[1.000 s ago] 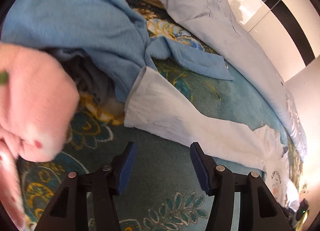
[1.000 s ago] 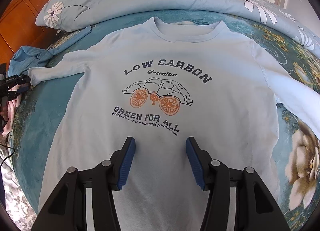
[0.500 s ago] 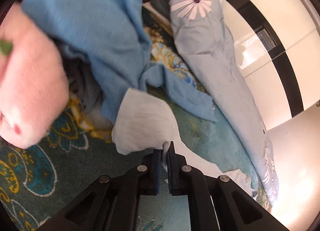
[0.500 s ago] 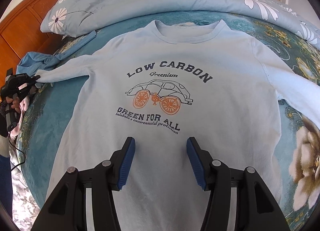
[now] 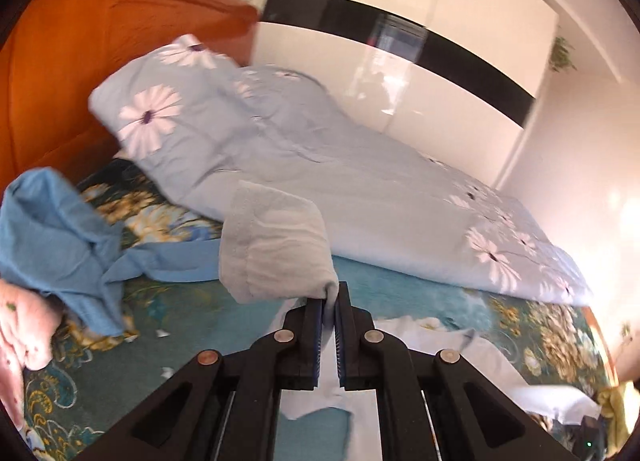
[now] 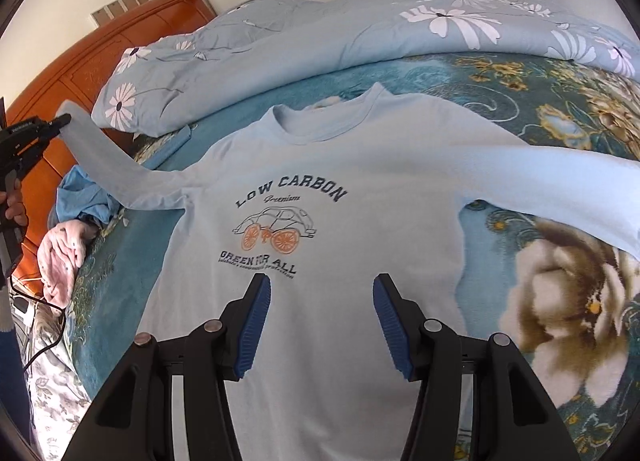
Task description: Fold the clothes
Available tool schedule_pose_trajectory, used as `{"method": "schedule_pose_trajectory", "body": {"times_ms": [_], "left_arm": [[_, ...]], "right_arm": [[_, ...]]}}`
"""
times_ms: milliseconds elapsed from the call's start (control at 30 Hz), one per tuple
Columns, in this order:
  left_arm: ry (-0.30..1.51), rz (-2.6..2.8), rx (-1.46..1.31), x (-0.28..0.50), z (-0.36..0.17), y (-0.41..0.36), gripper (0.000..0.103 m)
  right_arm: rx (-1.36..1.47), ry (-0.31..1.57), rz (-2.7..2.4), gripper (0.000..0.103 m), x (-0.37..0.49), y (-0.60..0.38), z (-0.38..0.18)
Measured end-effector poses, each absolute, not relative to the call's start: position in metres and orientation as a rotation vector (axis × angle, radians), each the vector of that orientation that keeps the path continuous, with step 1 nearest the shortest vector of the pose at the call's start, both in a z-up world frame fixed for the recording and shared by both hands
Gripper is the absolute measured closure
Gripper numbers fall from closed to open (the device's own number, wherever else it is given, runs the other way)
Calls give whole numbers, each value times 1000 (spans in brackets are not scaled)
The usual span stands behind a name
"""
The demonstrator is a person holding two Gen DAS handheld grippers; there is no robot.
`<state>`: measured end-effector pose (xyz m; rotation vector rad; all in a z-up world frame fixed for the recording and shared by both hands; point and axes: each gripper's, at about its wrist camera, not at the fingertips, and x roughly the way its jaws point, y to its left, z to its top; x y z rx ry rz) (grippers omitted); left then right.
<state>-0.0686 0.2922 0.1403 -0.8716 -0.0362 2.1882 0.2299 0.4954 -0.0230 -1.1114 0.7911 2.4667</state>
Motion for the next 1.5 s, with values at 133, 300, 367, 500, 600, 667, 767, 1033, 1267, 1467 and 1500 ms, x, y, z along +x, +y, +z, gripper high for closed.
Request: {"method": "schedule_pose_trajectory", "body": {"times_ms": [133,300,367,500,600,667,767,1033,1267,1467,1500], "left_arm": [[39,2043,-914,-19,129,383,96],[136,1925,-964,36,89,471,96],[209,1898,-992,55,66,500,96],[299,1838,-1085,81,16,536,96],[326,1789,-1132,89,-9,546,94],[337,1727,-1168,96,-20,550,85],[347,1600,-1185,109,-25,552,53],[245,1774,-1044,85,13,455,42],[585,2137,-1065,2,-29,369,40],[565,2139,-1162,-43,-61,347,40],[573,2138,-1165,-47,-66,349,40]], "right_arm": [[-1083,836,2448,47,255,513,-26],[-1051,838,2413,47,286,533,-30],[-1039,854,2393,47,297,540,-33],[-1022,885,2356,47,317,553,-42],[-1019,904,2337,47,329,558,-50],[-1015,916,2337,47,334,561,-53],[-1005,915,2349,47,334,562,-53],[-939,950,2405,47,317,568,-41],[-946,941,2511,47,260,586,-24],[-995,962,2398,47,227,622,-41],[-1012,971,2379,47,224,626,-44]]}}
